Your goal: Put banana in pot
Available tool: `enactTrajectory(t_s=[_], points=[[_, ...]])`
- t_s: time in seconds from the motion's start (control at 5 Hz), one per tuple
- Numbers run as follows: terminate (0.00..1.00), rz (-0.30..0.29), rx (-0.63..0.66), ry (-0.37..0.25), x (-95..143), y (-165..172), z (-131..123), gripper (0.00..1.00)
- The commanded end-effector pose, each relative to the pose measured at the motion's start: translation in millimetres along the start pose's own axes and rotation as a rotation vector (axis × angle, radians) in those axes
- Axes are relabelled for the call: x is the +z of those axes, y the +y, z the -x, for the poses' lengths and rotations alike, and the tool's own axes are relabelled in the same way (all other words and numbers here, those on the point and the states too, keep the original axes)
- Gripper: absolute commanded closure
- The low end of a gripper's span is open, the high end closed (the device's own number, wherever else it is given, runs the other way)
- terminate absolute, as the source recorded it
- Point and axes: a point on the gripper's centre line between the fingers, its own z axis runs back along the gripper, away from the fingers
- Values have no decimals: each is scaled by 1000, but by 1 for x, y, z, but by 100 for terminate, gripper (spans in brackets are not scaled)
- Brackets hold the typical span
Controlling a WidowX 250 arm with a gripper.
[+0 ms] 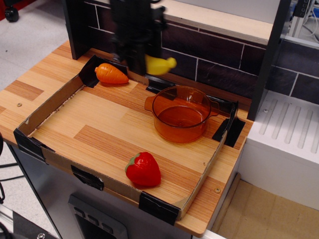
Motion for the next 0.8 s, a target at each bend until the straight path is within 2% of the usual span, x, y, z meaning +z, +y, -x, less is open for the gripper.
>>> enactTrajectory(t_s=[0.0, 0.2, 0.4, 0.6], points=[[0, -16, -6, -38, -9, -17, 32, 100], [0, -13, -34, -87, -20, -17, 31, 0], [0, -13, -36, -114, -27, -13, 23, 0], [0, 15, -49, -90, -12, -10, 19, 0]])
